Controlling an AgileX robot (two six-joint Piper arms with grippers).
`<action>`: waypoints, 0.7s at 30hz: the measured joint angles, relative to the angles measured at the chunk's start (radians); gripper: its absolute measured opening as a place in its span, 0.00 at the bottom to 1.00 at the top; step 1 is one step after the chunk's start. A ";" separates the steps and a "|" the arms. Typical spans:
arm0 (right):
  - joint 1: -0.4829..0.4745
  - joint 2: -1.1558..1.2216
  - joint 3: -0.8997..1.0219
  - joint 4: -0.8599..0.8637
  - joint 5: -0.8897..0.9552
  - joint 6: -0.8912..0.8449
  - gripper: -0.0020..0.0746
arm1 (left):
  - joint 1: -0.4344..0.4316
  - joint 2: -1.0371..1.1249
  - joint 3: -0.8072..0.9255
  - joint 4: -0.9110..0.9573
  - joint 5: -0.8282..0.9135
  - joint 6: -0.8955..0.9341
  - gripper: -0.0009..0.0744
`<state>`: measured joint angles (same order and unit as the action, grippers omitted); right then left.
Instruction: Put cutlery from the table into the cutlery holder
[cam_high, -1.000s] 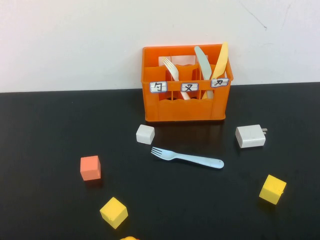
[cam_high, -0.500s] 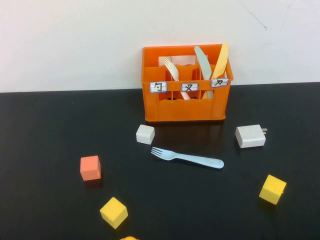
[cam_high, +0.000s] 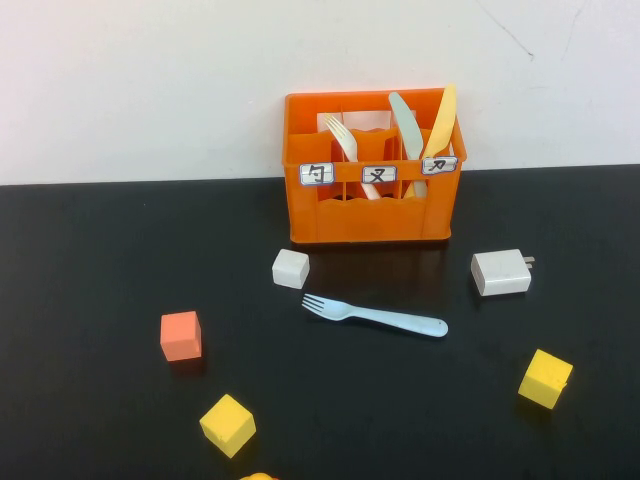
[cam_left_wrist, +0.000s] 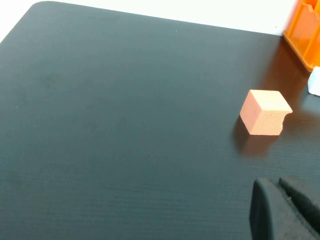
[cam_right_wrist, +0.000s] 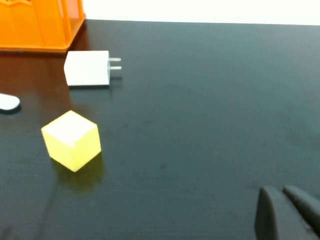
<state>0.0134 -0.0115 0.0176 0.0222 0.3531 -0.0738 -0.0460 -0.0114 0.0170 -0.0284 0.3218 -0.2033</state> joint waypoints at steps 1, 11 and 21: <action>0.000 0.000 0.000 0.000 0.000 0.000 0.02 | 0.000 0.000 0.000 0.000 0.000 0.000 0.01; 0.000 0.000 0.010 -0.008 -0.114 0.000 0.02 | 0.000 0.000 0.003 0.007 -0.173 0.000 0.01; 0.000 0.000 0.010 -0.008 -0.455 0.006 0.02 | 0.000 0.000 0.003 0.009 -0.556 0.000 0.01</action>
<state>0.0134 -0.0115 0.0276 0.0144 -0.1015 -0.0683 -0.0460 -0.0114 0.0205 -0.0196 -0.2337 -0.2033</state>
